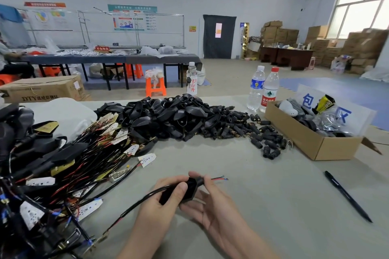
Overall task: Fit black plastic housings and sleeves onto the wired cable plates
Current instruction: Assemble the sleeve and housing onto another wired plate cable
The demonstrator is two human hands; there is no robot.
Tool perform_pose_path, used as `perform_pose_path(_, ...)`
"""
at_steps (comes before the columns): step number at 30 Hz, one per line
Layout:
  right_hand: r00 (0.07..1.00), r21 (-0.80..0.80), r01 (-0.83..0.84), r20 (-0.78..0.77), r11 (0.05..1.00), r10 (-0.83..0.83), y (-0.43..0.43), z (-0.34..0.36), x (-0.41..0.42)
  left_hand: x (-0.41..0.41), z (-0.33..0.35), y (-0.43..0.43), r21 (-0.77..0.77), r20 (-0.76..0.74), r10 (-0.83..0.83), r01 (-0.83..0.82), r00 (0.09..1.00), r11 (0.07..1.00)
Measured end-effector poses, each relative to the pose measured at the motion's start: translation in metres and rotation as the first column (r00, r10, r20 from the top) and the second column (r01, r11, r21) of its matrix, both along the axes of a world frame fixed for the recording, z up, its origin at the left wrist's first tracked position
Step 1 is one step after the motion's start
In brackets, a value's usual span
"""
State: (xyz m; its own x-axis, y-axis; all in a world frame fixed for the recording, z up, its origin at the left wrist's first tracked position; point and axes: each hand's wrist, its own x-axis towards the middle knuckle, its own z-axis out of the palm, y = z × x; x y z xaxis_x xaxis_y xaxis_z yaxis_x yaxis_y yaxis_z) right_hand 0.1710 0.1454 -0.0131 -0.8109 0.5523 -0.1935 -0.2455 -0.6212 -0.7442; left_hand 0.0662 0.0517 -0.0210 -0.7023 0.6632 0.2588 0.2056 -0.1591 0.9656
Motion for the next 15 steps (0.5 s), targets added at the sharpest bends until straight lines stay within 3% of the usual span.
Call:
perform_pose_path(5,0.989,0.031,0.143,0.027,0.989,-0.143,0.007,0.003,-0.001,-0.005,0.004,0.005,0.048,0.353,-0.007,-0.011,0.936,0.999)
perform_pose_path(9,0.963,-0.013,0.269,0.029,0.963,-0.268,0.017,0.007,0.004,-0.015,0.014,0.003,0.104,0.602,0.038,-0.126,0.798,0.987)
perform_pose_path(11,0.954,-0.047,0.299,0.024,0.953,-0.298,0.020,0.008,0.006,-0.020,0.015,0.001,0.128,0.661,0.051,-0.179,0.749,0.975)
perform_pose_path(15,0.957,-0.067,0.290,0.027,0.955,-0.289,0.020,0.008,0.007,-0.024,0.009,-0.004,0.141,0.641,0.057,-0.190,0.765,0.972)
